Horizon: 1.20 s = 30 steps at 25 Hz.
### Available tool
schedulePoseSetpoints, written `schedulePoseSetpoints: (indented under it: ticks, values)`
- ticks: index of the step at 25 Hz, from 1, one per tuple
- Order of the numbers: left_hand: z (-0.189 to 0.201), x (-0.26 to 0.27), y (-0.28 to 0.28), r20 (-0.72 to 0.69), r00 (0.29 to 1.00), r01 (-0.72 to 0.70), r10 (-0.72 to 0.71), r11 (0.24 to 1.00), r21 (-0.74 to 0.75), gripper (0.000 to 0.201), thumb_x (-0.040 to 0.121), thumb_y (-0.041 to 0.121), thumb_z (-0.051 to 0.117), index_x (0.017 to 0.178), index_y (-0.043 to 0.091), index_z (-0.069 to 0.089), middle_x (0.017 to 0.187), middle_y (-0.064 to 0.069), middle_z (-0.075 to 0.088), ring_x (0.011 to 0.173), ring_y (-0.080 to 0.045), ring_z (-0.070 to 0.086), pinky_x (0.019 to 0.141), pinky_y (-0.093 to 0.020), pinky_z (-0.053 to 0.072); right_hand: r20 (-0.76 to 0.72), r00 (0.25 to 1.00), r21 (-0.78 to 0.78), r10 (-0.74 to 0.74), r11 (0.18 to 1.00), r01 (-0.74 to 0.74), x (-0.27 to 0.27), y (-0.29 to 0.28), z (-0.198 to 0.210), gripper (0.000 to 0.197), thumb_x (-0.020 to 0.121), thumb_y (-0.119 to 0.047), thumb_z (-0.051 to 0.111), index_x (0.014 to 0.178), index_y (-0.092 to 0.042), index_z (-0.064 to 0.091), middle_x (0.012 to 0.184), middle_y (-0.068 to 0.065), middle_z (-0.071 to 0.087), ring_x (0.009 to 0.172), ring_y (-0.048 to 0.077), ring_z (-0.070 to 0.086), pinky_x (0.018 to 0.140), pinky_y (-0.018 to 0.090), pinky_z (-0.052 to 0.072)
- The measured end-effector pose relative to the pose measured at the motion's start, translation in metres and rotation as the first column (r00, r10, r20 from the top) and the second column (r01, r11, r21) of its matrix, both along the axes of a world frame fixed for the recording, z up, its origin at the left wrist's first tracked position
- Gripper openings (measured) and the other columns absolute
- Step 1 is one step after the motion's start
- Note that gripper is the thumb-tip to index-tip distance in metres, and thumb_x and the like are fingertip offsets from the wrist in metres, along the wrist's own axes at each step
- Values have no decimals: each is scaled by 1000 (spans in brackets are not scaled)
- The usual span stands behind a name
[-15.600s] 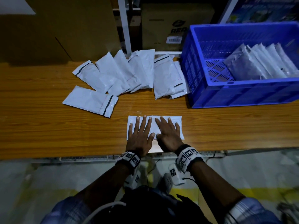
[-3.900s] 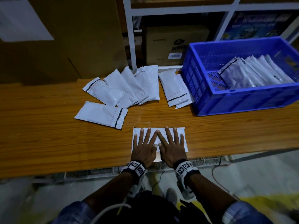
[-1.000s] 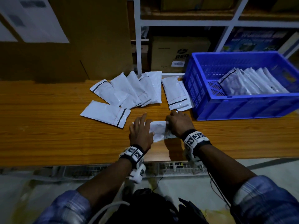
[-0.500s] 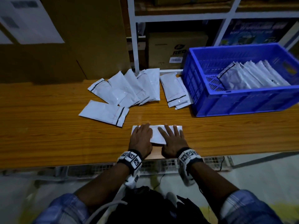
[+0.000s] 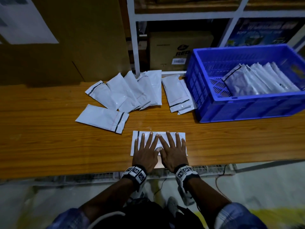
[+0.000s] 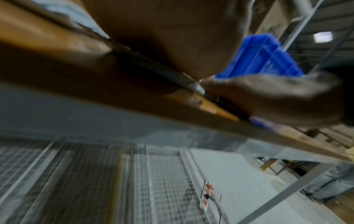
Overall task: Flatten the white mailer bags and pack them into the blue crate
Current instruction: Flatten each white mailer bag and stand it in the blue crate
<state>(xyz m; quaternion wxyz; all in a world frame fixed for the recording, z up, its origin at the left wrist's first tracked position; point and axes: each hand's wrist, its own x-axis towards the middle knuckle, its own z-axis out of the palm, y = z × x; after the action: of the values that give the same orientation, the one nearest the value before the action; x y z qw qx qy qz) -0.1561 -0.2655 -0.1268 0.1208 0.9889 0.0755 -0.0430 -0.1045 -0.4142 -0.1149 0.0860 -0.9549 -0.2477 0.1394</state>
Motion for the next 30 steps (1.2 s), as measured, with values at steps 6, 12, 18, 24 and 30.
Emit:
schedulePoseSetpoints:
  ticks: [6, 12, 18, 24, 30]
  values:
    - [-6, -1, -1, 13, 1000, -22, 22, 1000, -10, 58, 104, 47, 16, 159, 35, 6, 167, 6, -2, 154, -24, -6, 123, -52, 4, -112, 994, 13, 15, 1000, -14, 9, -2, 3, 58, 99, -53, 12, 153, -46, -6, 160, -9, -24, 146, 29, -27, 117, 52, -17]
    - [-7, -2, -1, 21, 999, -38, 38, 999, -5, 59, 103, 49, 20, 159, 34, 10, 167, 6, 2, 155, -22, -1, 122, -51, 4, 22, 1000, 74, -1, 997, -1, 4, -3, 10, 56, 102, -49, 17, 156, -40, 3, 163, -4, -17, 148, 25, -24, 120, 53, -6]
    - [-13, -7, 2, 16, 1000, -7, 7, 1000, -14, 58, 105, 50, 18, 160, 32, 14, 168, 4, 6, 155, -25, 4, 120, -54, 9, 45, 999, 31, -19, 999, 18, -2, 1, -4, 55, 102, -48, 17, 156, -40, 7, 165, -3, -9, 150, 23, -17, 121, 52, -3]
    - [-8, 6, 18, -7, 1000, -15, 15, 999, -32, 60, 102, 61, 7, 158, 41, 0, 166, 9, -15, 153, -25, -16, 122, -51, -7, -63, 998, 22, -19, 1000, 20, 7, 2, -4, 56, 101, -51, 15, 155, -42, 3, 162, -8, -18, 149, 24, -19, 117, 47, -17]
    - [-12, 5, 19, -15, 1000, -16, 16, 1000, -20, 65, 98, 64, 8, 159, 39, 9, 168, 7, -7, 154, -25, -12, 122, -54, -1, -142, 989, 91, -36, 995, 49, 19, -4, 17, 54, 103, -49, 19, 155, -37, 13, 164, -4, -7, 151, 26, -9, 121, 50, 0]
